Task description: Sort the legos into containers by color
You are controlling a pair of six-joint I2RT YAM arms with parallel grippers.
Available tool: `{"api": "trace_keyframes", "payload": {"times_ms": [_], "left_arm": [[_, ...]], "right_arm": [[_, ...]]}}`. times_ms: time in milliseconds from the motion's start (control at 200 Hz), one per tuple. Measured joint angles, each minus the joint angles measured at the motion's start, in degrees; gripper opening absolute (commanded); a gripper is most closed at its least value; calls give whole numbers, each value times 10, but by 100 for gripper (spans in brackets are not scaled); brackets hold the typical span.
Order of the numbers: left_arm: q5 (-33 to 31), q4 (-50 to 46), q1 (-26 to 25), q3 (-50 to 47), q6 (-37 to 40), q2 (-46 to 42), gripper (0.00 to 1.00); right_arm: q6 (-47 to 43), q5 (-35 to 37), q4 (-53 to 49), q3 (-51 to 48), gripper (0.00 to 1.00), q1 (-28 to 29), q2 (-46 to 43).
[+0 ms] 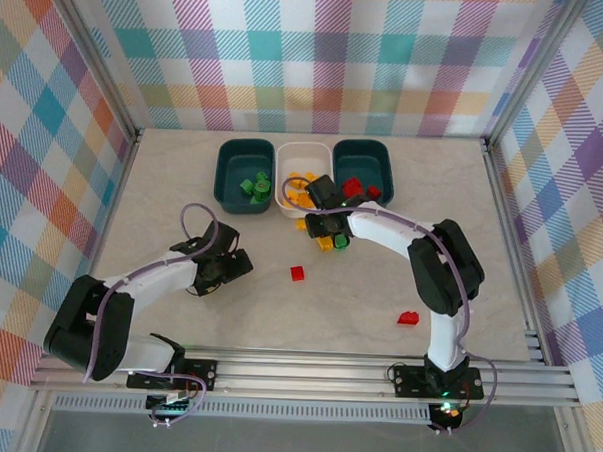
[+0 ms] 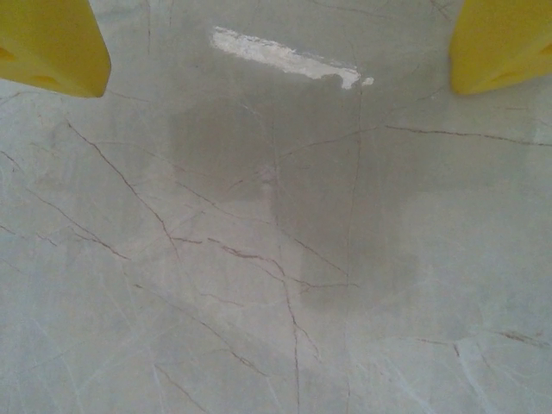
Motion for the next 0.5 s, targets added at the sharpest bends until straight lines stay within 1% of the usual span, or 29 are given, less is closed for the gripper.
{"api": "trace_keyframes", "payload": {"times_ms": [160,290,500], "left_arm": [[-3,0,-2,0,0,0,99],[-3,0,-3,0,2,0,99],[-5,1,-3,0,4,4,99]], "right_arm": [[-6,0,7,-4,45,5,21],[-7,13,8,-24,44,26,22],[-6,29,15,-72,44,55,-7]]}}
